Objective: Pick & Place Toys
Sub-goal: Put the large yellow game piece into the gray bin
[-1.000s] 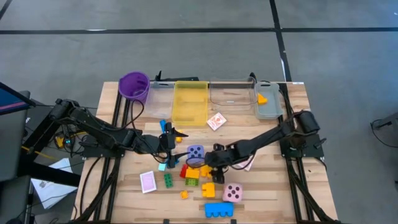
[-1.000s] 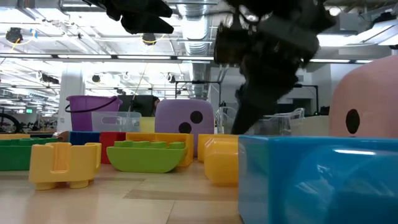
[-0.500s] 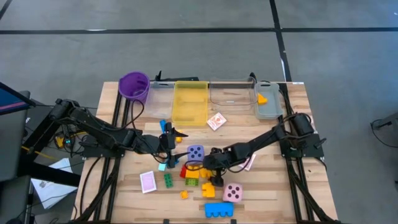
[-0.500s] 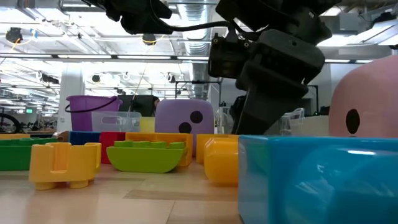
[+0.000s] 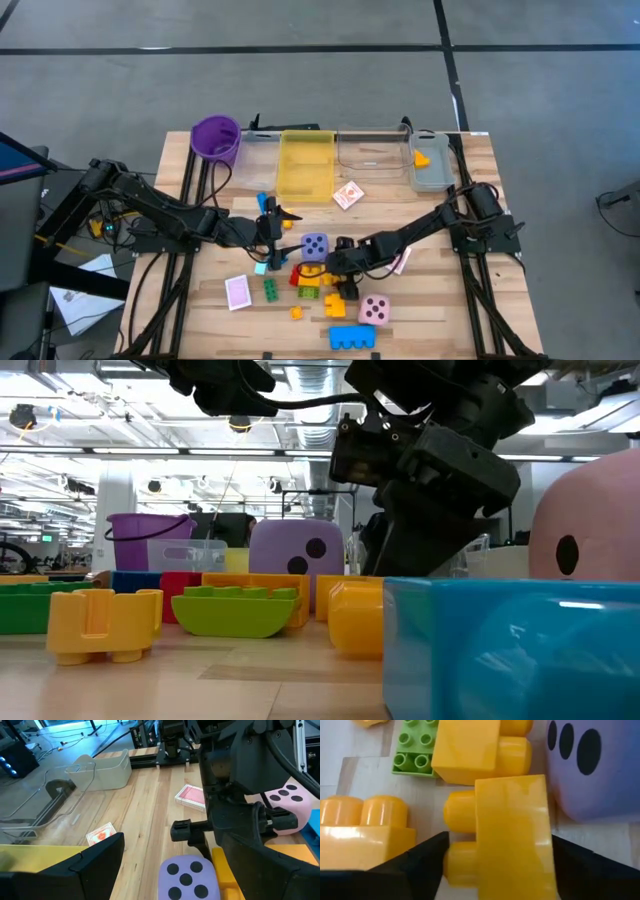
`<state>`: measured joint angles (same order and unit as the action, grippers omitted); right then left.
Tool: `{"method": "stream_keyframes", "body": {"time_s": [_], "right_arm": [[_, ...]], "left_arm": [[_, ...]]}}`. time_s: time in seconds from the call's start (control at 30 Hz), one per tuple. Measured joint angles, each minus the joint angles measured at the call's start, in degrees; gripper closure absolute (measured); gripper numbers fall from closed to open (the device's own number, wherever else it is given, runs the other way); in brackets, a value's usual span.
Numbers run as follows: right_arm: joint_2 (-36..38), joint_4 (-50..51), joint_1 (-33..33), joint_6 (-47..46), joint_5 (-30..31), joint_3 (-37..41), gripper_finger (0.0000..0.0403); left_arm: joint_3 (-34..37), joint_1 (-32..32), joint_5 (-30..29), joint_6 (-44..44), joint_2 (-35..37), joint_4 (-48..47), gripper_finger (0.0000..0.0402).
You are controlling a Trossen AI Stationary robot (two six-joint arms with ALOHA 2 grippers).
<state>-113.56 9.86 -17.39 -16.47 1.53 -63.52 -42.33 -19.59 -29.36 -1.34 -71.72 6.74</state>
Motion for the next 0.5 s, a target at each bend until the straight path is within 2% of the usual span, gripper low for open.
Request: {"method": "stream_keyframes", "body": {"time_s": [0.1, 0.33, 0.4, 0.5], "right_arm": [[0.16, 0.91, 0.11, -0.92, -0.03, -0.03, 0.0147], [6.68, 6.38, 0.27, -1.53, -2.07, 0.61, 0.0146], [10.86, 8.68, 0.2, -1.34, -1.11, 0.45, 0.0146], [17.53, 15.06, 0.11, -1.16, 4.06, 0.3, 0.0146]], "left_arm": [[0.0, 0.01, -0.02, 0.0, 0.0, 0.0, 0.0073], [0.0, 0.18, -4.23, 0.92, 0.0, 0.09, 0.0073], [0.0, 0.39, -6.03, 2.53, 0.0, 0.07, 0.0073], [0.0, 0.75, -8.21, 2.78, 0.0, 0.17, 0.0073]]}}
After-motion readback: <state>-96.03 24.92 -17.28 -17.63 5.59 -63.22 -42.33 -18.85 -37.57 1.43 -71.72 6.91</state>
